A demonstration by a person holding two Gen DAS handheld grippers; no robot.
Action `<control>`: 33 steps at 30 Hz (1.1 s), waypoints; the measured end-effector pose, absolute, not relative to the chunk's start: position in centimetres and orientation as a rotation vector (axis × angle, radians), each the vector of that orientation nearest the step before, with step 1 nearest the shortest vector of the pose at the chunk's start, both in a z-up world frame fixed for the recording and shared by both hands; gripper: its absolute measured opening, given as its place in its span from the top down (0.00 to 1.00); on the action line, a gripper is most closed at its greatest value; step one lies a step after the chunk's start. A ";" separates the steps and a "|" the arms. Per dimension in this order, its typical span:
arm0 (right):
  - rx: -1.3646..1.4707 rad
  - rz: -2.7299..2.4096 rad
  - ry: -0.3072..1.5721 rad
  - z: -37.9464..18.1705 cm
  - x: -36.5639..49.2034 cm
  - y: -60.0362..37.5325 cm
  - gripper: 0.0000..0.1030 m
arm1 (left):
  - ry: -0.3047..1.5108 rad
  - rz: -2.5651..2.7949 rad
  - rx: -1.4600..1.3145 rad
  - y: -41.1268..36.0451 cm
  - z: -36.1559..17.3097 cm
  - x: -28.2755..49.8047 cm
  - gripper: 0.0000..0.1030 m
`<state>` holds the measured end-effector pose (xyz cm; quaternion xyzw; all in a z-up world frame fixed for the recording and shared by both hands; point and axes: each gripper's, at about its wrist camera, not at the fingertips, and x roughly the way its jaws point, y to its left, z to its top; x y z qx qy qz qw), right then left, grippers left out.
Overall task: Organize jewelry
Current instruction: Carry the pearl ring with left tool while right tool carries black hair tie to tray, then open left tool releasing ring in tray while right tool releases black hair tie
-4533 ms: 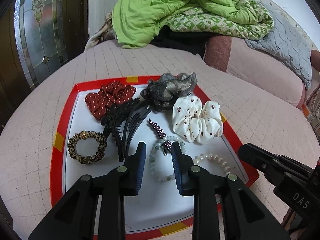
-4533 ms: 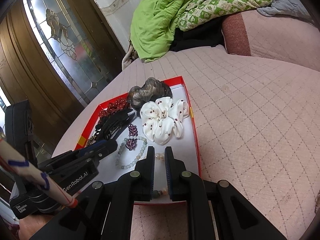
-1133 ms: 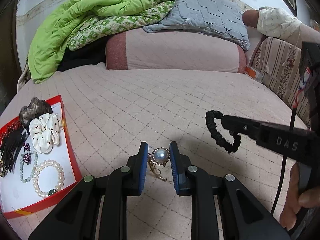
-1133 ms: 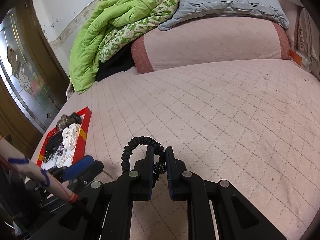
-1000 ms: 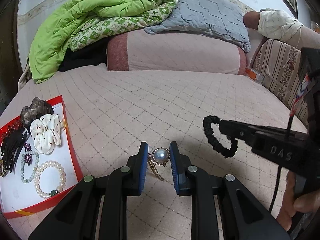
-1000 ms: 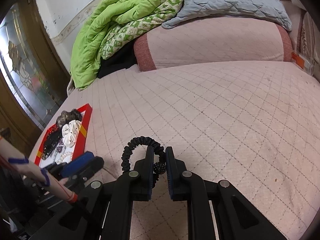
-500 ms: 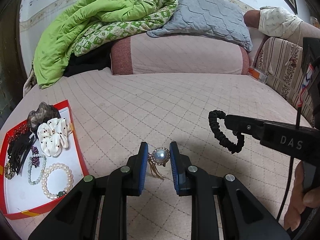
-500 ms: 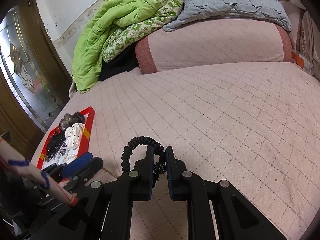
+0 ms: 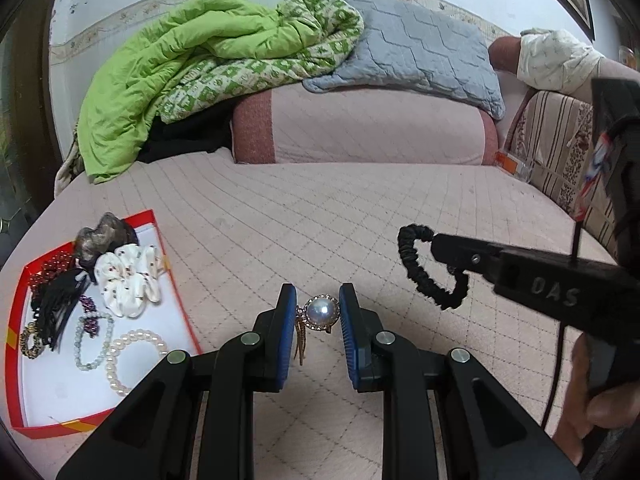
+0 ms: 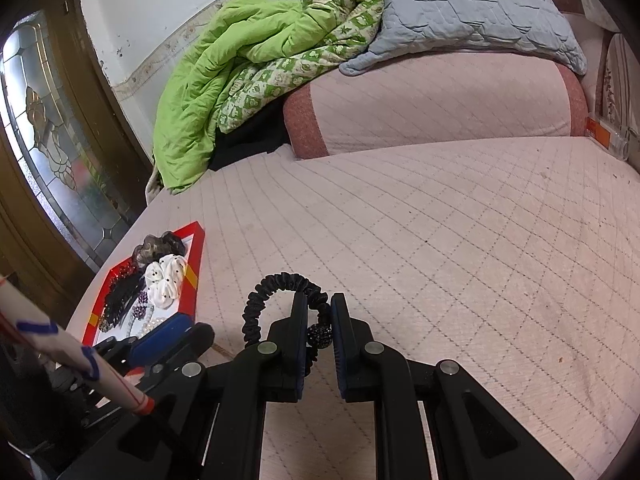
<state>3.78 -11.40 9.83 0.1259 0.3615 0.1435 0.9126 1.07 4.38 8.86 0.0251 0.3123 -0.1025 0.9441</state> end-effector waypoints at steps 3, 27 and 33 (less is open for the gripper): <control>0.260 0.294 0.741 9.9 3.6 -10.4 0.88 | 0.620 -0.198 0.038 5.6 9.6 0.4 0.80; 0.071 0.552 0.820 10.1 -0.2 10.3 0.87 | 0.697 0.133 -0.217 28.0 9.1 -3.7 0.79; 0.017 0.548 0.893 7.1 1.8 14.0 0.87 | 0.763 0.197 -0.215 29.8 7.0 -3.8 0.79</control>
